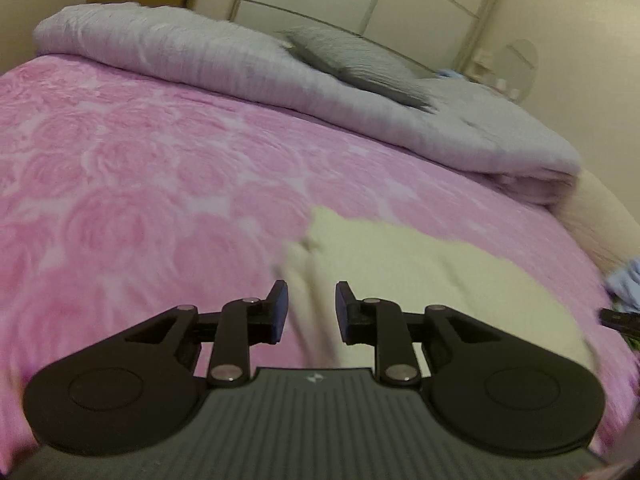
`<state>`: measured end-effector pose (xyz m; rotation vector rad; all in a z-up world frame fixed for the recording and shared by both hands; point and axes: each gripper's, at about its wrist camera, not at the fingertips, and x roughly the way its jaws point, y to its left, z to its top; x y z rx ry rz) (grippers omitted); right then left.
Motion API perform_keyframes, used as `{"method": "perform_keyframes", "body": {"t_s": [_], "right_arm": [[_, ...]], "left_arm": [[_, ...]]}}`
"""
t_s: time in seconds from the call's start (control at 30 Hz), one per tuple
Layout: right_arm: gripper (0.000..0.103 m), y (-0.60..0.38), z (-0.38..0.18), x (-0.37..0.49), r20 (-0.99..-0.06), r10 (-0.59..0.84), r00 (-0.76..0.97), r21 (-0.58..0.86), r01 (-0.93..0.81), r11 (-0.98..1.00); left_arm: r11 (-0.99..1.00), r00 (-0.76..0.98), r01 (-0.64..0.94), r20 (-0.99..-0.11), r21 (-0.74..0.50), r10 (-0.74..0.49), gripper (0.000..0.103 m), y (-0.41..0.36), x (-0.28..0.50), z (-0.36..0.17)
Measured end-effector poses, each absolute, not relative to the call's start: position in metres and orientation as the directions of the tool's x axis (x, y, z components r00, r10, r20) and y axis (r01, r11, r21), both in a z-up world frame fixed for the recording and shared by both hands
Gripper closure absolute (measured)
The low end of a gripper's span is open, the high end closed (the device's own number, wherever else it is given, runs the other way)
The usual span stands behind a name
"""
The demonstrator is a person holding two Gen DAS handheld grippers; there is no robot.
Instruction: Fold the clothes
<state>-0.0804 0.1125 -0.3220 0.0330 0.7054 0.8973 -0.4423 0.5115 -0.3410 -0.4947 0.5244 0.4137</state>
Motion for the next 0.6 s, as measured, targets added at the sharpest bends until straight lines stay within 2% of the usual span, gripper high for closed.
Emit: {"method": "perform_keyframes", "body": {"t_s": [0.07,0.13,0.2,0.23,0.3,0.33,0.43,0.47,0.53,0.6], "right_arm": [[0.059,0.109,-0.328,-0.117,-0.553,0.736,0.39,0.26,-0.759,0.597],[0.059,0.115,-0.339,-0.142,-0.574,0.731,0.369,0.194,-0.806,0.56],[0.059,0.125,-0.355,-0.152,-0.606,0.712,0.356,0.152,-0.826,0.542],[0.059,0.126,-0.364,-0.151,-0.616,0.699,0.364,0.139,-0.823,0.551],[0.06,0.122,-0.377,-0.142,-0.633,0.666,0.396,0.141,-0.786,0.601],[0.06,0.118,-0.379,-0.137,-0.636,0.66,0.401,0.17,-0.761,0.626],[0.059,0.1,-0.372,-0.13,-0.645,0.63,0.433,0.257,-0.653,0.712],[0.059,0.094,-0.369,-0.129,-0.654,0.603,0.457,0.266,-0.608,0.748],[0.059,0.079,-0.364,-0.128,-0.66,0.584,0.473,0.328,-0.518,0.79],[0.056,0.056,-0.364,-0.126,-0.619,0.662,0.423,0.509,-0.426,0.748]], "left_arm": [[0.825,0.819,-0.426,-0.546,-0.37,0.178,0.083,0.486,-0.451,-0.344],[0.845,0.815,-0.382,-0.568,-0.376,0.115,0.083,0.467,-0.449,-0.358],[0.832,0.784,-0.42,-0.606,-0.363,0.132,0.086,0.467,-0.443,-0.375],[0.806,0.771,-0.456,-0.619,-0.377,0.146,0.097,0.474,-0.443,-0.385],[0.746,0.777,-0.493,-0.613,-0.449,0.145,0.1,0.49,-0.448,-0.399],[0.709,0.785,-0.505,-0.603,-0.492,0.141,0.1,0.495,-0.453,-0.4],[0.717,0.741,-0.57,-0.628,-0.401,0.238,0.098,0.487,-0.465,-0.385],[0.712,0.714,-0.604,-0.641,-0.359,0.283,0.089,0.484,-0.469,-0.381],[0.645,0.72,-0.63,-0.636,-0.432,0.277,0.085,0.481,-0.487,-0.377],[0.572,0.728,-0.648,-0.63,-0.504,0.27,0.08,0.479,-0.504,-0.373]]}}
